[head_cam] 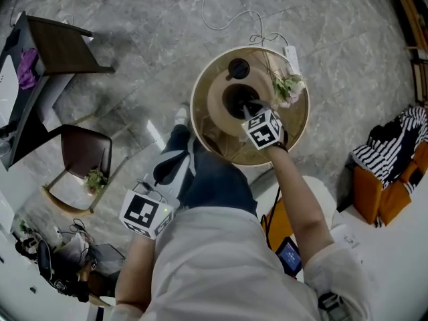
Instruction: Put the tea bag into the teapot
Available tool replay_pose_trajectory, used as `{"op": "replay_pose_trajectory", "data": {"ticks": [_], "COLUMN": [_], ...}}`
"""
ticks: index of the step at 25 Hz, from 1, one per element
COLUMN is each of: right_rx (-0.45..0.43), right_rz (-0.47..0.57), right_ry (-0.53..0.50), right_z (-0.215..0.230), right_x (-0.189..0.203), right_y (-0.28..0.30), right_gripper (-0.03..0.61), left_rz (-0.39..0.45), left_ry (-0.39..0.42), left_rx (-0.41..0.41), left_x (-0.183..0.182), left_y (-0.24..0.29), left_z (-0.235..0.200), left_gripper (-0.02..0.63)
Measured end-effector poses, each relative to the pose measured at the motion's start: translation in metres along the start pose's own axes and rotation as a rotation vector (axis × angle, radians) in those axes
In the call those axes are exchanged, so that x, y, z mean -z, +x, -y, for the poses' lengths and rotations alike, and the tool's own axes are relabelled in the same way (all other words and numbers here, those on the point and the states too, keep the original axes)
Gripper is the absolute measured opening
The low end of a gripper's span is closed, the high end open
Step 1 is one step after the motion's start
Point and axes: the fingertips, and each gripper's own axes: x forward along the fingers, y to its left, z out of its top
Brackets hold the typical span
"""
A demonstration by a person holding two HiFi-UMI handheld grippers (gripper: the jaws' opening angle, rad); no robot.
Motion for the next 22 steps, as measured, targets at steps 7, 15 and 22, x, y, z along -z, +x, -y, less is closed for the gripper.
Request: {"op": "replay_pose_trajectory", "data": {"ticks": [7, 15, 22], "right_rx": [0.047, 0.142, 0.245], "right_rz": [0.148, 0.334, 0.513], "right_ry": [0.222, 0.410, 0.520], "right_z": [0.005, 0.001, -0.006], "right_x": [-0.007, -0.017, -0.030], "right_y": [-0.063, -0.159, -0.256], "right_gripper": [0.003, 0.003, 0.003], "left_rz": [0.000, 0.021, 0.066], "left_ry": [0.069, 0.175, 0.257], "left_rx": [0.098, 0.223, 0.330], "left_x": [-0.021, -0.062, -0.111], "left_y": [0.008, 0.020, 0.031], "left_z": [0.001, 0.015, 0.041], "left_gripper": [0.006, 0.006, 0.006]}}
